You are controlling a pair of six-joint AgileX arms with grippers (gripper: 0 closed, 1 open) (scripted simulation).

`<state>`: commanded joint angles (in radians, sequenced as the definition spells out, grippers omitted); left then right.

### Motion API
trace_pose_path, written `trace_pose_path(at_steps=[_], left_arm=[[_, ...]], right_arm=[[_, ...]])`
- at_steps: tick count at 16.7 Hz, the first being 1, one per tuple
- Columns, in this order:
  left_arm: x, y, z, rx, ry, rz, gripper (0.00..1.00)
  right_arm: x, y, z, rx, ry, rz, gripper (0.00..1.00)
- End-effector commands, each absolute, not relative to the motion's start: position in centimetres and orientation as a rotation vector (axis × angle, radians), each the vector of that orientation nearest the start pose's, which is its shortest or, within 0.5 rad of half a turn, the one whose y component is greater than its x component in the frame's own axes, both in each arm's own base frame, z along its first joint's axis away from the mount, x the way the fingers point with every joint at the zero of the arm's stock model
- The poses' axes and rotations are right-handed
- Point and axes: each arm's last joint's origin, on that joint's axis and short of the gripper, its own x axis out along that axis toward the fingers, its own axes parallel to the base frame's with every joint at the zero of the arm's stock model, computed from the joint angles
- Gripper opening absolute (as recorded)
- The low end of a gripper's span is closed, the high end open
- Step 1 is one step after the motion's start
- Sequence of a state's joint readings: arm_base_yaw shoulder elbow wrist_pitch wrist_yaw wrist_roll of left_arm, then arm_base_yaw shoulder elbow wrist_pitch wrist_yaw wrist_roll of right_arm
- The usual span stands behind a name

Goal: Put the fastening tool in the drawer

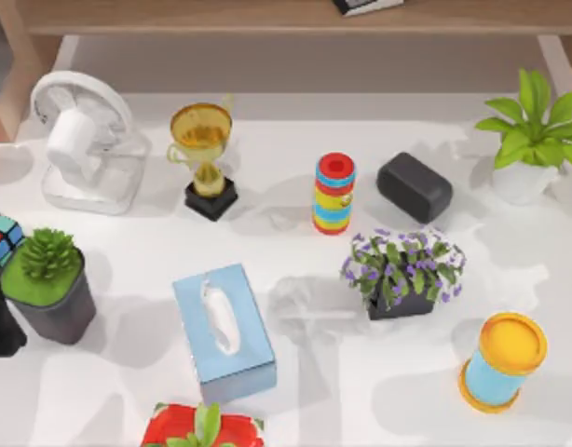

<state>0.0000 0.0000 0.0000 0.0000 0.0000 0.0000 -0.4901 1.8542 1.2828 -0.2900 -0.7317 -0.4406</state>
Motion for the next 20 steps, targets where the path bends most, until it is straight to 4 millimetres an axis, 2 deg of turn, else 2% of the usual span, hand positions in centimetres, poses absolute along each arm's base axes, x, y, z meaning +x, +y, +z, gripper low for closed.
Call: trace_pose_path(at_steps=[4, 9, 14, 20], left_arm=[[10.6, -0.1, 16.0, 0.000, 0.000, 0.000, 1.00], [10.6, -0.1, 16.0, 0.000, 0.000, 0.000, 1.00], [10.6, -0.1, 16.0, 0.000, 0.000, 0.000, 1.00], [10.6, -0.1, 16.0, 0.000, 0.000, 0.000, 1.00]], right_arm=[[33.5, -15.1, 18.6, -0.079, 0.418, 0.517, 1.00], [30.0, -14.4, 15.6, -0.383, 0.163, 0.576, 1.00], [26.6, -15.2, 12.8, -0.799, -0.020, 0.468, 1.00], [23.6, -16.9, 10.1, -1.295, -0.051, 0.190, 1.00]])
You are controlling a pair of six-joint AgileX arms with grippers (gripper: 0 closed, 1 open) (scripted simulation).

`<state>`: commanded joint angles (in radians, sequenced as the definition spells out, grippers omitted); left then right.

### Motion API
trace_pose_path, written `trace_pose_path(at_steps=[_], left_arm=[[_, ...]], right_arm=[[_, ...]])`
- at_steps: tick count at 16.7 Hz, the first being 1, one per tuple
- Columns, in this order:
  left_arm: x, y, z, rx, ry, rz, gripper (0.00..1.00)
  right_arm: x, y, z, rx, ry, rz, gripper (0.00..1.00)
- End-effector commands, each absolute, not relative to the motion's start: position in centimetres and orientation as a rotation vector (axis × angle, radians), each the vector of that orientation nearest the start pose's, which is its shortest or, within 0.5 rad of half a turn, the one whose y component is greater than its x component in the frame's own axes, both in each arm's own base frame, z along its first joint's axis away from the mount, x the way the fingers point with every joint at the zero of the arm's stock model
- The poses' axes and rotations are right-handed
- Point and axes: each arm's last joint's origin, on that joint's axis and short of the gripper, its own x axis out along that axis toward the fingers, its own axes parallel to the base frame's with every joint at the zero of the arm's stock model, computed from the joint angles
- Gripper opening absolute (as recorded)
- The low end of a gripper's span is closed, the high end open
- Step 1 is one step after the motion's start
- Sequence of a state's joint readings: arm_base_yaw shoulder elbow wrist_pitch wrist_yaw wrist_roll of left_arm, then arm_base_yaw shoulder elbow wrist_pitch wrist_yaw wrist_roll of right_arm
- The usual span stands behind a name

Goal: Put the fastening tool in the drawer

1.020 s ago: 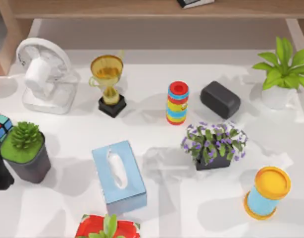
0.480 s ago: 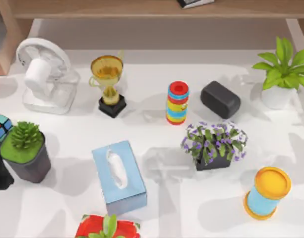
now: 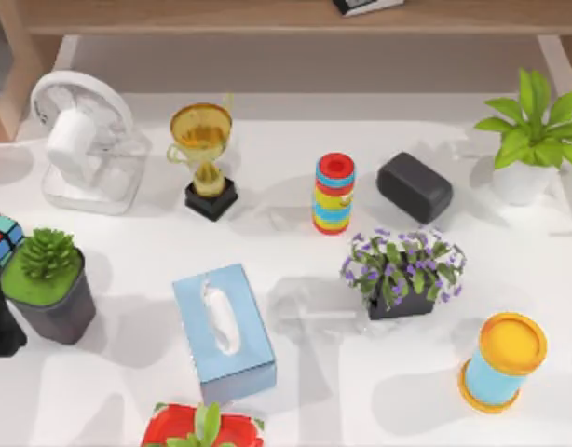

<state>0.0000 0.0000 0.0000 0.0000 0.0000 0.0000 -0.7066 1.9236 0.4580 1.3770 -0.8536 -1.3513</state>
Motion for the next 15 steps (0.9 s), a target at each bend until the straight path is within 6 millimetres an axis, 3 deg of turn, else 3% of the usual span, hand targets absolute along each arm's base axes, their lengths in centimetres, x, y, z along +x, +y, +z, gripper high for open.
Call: trace_pose_path(at_steps=[6, 15], left_arm=[[10.57, -0.12, 16.00, 0.000, 0.000, 0.000, 1.00], [10.57, -0.12, 16.00, 0.000, 0.000, 0.000, 1.00]], right_arm=[[22.52, -17.85, 8.93, -1.567, 0.007, -0.005, 1.00], [23.50, -17.90, 8.94, -1.571, 0.008, -0.008, 1.00]])
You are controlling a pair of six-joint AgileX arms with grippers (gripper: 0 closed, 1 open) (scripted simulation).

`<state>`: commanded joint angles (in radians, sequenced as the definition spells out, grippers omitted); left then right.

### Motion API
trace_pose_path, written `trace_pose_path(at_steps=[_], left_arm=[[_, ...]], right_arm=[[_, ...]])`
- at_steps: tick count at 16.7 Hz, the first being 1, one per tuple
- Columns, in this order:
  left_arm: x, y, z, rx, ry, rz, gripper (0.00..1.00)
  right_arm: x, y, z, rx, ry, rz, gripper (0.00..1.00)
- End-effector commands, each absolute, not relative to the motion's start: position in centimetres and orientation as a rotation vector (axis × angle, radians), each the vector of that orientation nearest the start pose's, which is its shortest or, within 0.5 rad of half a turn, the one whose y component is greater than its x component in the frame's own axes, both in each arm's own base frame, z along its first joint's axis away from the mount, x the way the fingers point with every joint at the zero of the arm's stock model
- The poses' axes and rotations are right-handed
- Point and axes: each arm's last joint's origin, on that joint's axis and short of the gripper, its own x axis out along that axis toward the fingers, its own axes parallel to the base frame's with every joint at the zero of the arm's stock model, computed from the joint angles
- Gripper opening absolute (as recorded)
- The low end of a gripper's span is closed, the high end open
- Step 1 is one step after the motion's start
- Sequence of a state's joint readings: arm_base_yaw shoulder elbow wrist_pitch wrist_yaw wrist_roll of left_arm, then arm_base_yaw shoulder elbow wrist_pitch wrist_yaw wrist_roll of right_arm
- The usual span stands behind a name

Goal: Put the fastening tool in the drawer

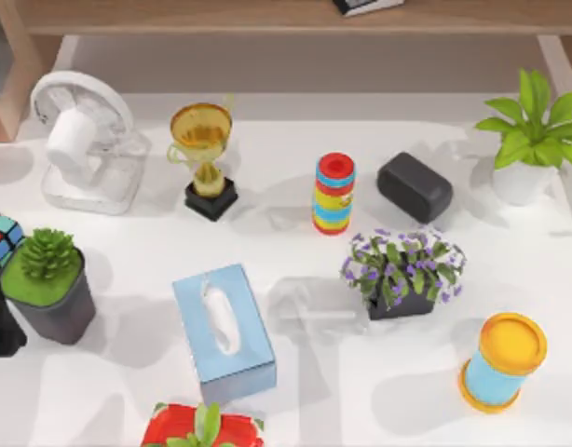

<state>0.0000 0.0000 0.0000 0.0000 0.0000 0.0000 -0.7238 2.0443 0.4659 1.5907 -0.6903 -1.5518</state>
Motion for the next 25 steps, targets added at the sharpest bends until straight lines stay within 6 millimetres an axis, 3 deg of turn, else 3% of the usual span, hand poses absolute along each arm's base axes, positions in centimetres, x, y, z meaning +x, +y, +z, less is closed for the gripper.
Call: trace_pose_path(at_steps=[3, 7, 20, 25], left_arm=[[10.57, -0.12, 16.00, 0.000, 0.000, 0.000, 1.00], [10.57, -0.12, 16.00, 0.000, 0.000, 0.000, 1.00], [10.57, -0.12, 16.00, 0.000, 0.000, 0.000, 1.00], [10.57, -0.12, 16.00, 0.000, 0.000, 0.000, 1.00]], right_arm=[[24.92, -17.89, 8.92, -1.571, 0.008, -0.008, 1.00], [25.01, -17.89, 8.91, -1.571, 0.008, -0.008, 1.00], [25.01, -17.89, 8.91, -1.571, 0.008, -0.008, 0.02], [25.01, -17.89, 8.91, -1.571, 0.008, -0.008, 0.00]])
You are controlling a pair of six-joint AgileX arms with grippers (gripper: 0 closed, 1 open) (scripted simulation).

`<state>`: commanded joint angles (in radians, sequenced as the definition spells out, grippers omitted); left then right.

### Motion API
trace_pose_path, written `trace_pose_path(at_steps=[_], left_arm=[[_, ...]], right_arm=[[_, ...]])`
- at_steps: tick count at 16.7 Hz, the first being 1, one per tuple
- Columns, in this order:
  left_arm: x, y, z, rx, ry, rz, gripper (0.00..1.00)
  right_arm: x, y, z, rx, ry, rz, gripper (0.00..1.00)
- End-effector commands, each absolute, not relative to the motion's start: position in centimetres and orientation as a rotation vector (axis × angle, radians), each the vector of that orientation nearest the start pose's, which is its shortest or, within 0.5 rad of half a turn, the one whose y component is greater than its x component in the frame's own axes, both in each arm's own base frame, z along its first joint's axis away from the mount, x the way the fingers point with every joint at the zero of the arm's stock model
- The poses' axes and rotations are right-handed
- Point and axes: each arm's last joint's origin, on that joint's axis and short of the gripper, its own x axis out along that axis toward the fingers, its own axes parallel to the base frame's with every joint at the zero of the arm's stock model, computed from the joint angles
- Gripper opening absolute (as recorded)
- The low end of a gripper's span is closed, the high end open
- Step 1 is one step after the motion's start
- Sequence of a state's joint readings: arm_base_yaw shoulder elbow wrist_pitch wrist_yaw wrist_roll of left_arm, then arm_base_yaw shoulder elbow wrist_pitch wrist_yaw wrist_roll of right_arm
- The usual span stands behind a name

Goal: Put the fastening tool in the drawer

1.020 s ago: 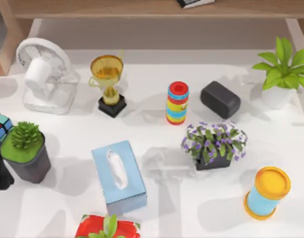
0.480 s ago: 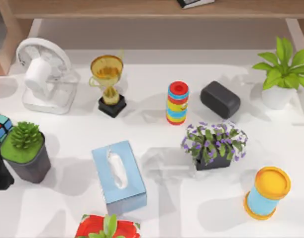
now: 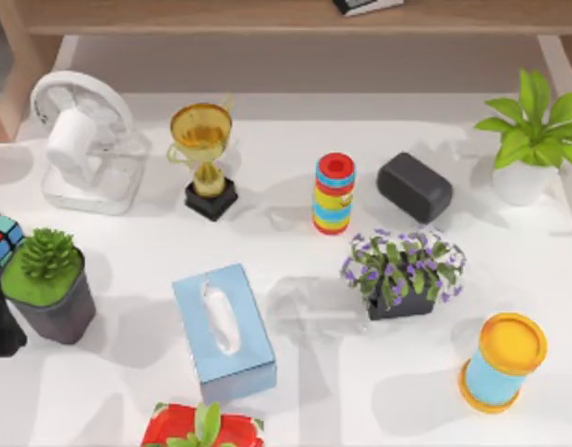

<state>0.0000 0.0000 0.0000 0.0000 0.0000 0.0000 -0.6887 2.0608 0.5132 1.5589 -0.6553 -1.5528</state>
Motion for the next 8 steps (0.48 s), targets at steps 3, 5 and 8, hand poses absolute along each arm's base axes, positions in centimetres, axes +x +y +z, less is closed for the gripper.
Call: trace_pose_path(at_steps=[3, 5, 8], left_arm=[[10.6, -0.1, 16.0, 0.000, 0.000, 0.000, 1.00], [10.6, -0.1, 16.0, 0.000, 0.000, 0.000, 1.00], [10.6, -0.1, 16.0, 0.000, 0.000, 0.000, 1.00]], right_arm=[[25.0, -17.9, 8.9, -1.571, 0.008, -0.008, 0.00], [25.0, -17.9, 8.8, -1.566, 0.014, -0.007, 0.00], [26.7, -18.2, 8.8, -1.567, 0.017, -0.011, 0.00]])
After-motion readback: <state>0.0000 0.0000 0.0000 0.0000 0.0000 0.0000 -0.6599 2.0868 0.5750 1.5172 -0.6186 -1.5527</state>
